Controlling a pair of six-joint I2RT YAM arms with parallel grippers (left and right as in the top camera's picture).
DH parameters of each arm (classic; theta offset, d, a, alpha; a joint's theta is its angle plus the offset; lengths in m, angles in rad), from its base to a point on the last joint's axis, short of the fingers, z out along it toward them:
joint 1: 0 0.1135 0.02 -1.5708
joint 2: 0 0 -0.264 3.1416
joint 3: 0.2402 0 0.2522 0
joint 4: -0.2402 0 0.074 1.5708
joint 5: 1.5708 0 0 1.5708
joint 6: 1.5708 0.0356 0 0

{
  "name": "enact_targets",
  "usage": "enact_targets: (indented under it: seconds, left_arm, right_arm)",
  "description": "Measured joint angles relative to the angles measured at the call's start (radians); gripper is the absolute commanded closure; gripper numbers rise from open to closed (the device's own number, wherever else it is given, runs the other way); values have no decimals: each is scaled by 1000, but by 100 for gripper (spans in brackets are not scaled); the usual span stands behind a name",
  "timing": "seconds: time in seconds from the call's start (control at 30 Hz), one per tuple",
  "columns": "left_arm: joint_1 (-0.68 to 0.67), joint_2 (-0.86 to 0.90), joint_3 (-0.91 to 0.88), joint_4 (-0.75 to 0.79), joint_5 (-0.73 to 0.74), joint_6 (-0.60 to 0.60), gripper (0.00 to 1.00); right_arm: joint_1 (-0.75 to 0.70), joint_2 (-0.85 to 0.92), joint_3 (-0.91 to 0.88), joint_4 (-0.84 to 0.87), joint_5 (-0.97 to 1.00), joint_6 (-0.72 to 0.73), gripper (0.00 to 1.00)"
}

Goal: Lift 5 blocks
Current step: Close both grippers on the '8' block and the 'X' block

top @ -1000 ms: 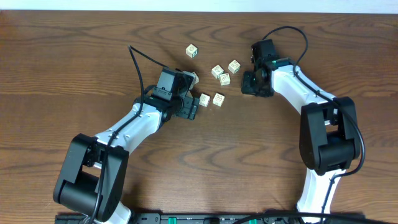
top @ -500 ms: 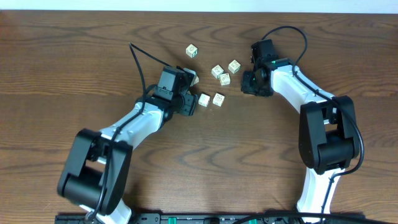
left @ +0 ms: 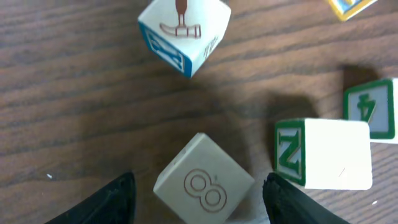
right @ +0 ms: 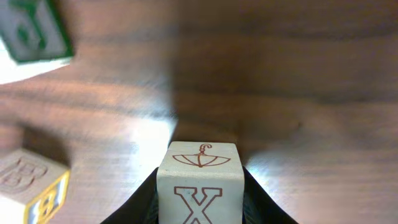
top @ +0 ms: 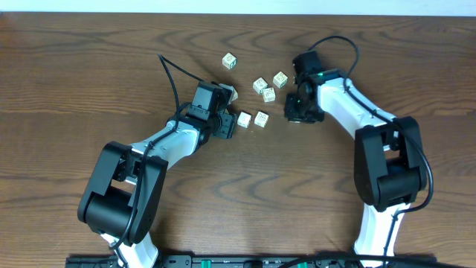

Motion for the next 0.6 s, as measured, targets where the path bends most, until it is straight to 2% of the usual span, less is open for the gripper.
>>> enact_targets:
  seconds: [0.07,0.1,0.13,0.27,0.4,0.6]
  left_arm:
    - [0,0,0,3,-7,-4,56]
    - [0,0,0,5,-12,-3,64]
    - [0,0,0,4,-17,-11,67]
    - [0,0,1,8,-33,-6,72]
    - [0,0,1,8,-38,-16,85]
    - [0,0,2,0,-45,-60,91]
  right_arm:
    - [19,-22,-2,-26,3,0,99]
    - [29,-40,-3,-42,4,0,99]
    - [39,-63,-3,-55,5,0,99]
    - [69,-164,-3,-109,23,0,99]
    - [96,-267,-3,-181,54,6,99]
    - [117,-356,-6,-332,104,26,99]
